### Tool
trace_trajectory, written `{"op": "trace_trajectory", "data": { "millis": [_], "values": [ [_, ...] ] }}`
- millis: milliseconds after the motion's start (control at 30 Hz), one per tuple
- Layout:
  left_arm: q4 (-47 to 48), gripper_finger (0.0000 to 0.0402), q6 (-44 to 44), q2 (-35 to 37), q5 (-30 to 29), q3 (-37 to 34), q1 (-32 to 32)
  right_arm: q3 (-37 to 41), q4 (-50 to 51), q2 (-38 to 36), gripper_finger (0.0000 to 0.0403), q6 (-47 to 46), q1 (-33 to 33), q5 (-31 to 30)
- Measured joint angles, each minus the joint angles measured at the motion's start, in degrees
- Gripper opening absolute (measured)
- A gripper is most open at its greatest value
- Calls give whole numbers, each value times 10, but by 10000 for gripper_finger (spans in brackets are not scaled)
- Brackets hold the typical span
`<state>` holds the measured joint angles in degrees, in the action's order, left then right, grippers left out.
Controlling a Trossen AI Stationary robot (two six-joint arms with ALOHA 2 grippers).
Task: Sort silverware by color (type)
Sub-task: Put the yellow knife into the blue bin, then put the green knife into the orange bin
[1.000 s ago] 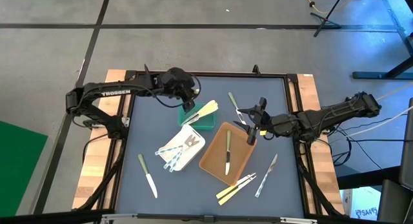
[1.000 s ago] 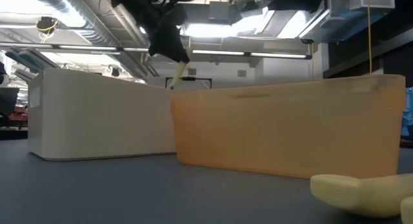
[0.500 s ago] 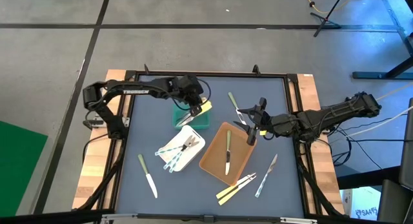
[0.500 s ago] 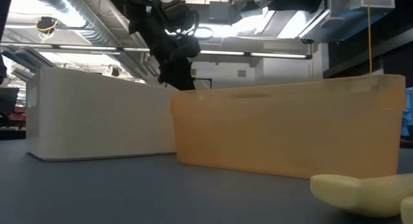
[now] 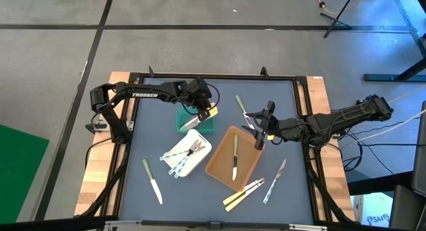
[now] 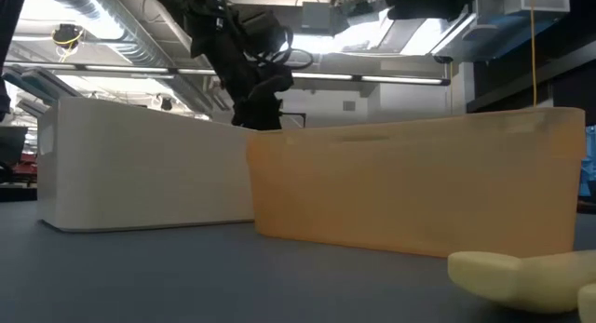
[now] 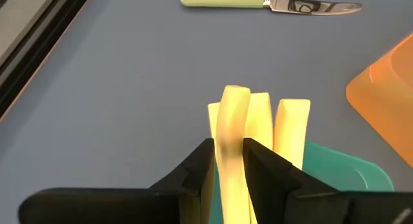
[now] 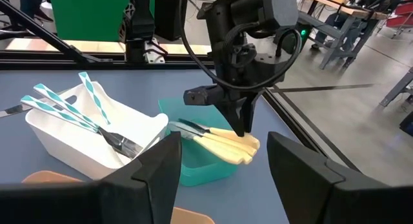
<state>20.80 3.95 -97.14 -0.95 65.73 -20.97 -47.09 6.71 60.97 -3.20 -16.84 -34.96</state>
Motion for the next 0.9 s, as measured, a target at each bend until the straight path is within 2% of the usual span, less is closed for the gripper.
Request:
{"op": "trace_trajectory", "data": {
  "millis": [167, 600, 900],
  "values": [
    [-5, 97, 3, 0, 0, 0, 0, 0, 0, 0, 216, 0, 0, 0],
    [-9, 192, 4, 0, 0, 0, 0, 0, 8, 0, 216, -14, 0, 0],
    [-6, 206, 34, 10, 5, 0, 0, 0, 8, 0, 216, -47, 20, 1]
  ]
}}
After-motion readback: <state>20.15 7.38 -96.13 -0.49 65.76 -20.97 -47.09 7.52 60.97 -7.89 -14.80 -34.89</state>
